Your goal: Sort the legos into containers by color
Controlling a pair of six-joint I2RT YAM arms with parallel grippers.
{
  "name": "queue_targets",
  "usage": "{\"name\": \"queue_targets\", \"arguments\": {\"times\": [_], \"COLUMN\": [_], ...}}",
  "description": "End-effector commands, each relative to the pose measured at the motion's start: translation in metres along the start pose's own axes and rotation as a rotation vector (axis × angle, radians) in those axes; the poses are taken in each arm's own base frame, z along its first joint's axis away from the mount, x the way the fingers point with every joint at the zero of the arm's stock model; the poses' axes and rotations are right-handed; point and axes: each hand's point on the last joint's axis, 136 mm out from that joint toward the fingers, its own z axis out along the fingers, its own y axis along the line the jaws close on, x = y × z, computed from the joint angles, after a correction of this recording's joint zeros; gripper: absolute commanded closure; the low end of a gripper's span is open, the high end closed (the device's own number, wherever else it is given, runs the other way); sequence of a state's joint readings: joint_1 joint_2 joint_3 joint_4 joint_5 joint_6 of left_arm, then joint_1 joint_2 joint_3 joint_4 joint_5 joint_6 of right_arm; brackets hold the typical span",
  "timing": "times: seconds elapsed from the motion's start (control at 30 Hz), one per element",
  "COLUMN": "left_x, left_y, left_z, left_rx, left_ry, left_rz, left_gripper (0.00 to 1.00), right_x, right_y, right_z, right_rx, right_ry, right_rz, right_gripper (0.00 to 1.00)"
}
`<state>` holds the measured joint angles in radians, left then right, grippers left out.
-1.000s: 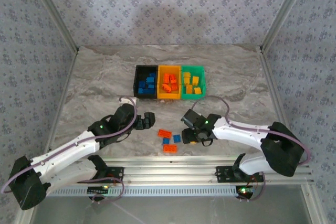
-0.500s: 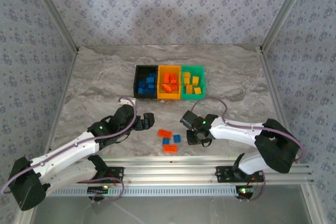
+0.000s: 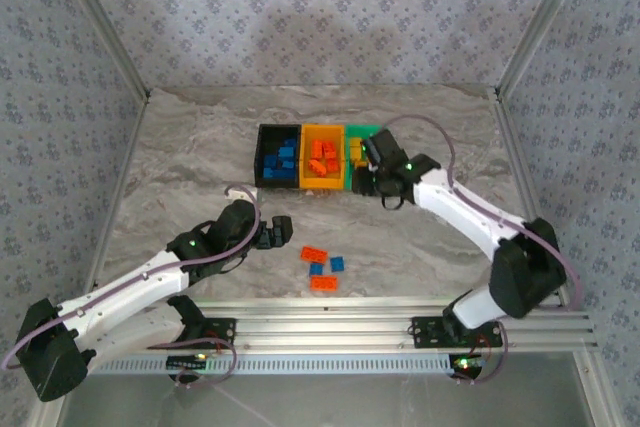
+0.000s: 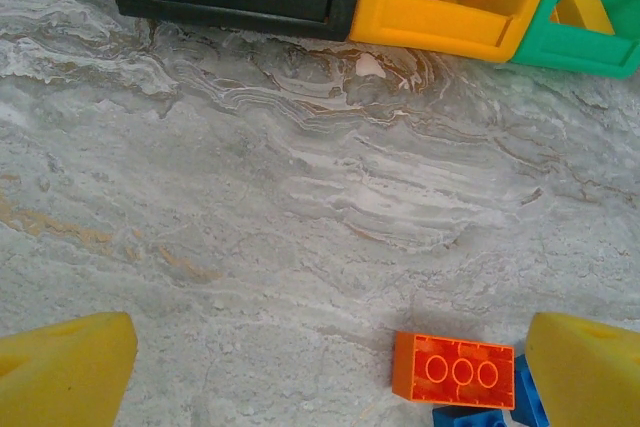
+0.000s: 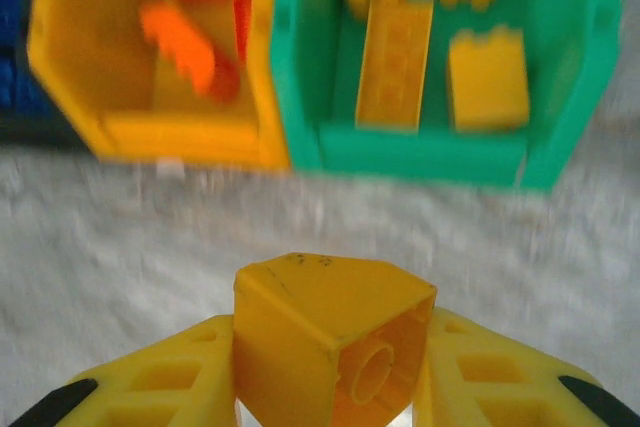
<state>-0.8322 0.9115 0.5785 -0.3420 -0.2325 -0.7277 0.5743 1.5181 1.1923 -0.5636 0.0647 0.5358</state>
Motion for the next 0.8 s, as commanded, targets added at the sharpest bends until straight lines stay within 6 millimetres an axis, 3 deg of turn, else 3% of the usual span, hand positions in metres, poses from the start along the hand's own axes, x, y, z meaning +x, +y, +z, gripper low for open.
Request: {"name": "queue_targets", "arguments": {"times": [0.0,0.17,0.23,0.3,0.4,0.57,0.77], "left_x": [0.003,0.01,0.014,0.016,0.019,0.03,0.064], "left_y": [0.0,-0.001,-0.002,-0.003,-0.008,-0.03,-0.063], "left_z": [0.001,0.003,0.004,0.004,0.005,0.016,0.044], "left_rx": [-0.006,0.002,0.012,0.019,0.042,0.098,0.09], "left_ry": [0.024,0.054,0.066,0.078,0.097,0.186,0.335], "left_rz": [-0.001,0.006,0.009,0.016,0.037,0.136,0.302], "left_gripper": [0.01,0.01,0.01,0.0,0.01,0.01,0.03], "right_x": [-0.045,-0.076,-0.085,-0.093,-0.102,-0.084,-0.04], "right_y": [-0.006,-0.022,-0.024,-0.023,-0.017,-0.002,-0.006], "right_z": [0.024,0.067,0.076,0.075,0.06,0.029,0.018], "right_rx": [0.05,0.115,0.118,0.112,0.098,0.035,0.017], "right_ry": [-0.062,-0.045,-0.046,-0.065,-0.114,-0.15,-0.115], "right_rz": [-0.003,0.037,0.048,0.055,0.043,0.027,0.023], "right_gripper": [0.61,0.57,0.42,0.3,0.23,0.22,0.21]}}
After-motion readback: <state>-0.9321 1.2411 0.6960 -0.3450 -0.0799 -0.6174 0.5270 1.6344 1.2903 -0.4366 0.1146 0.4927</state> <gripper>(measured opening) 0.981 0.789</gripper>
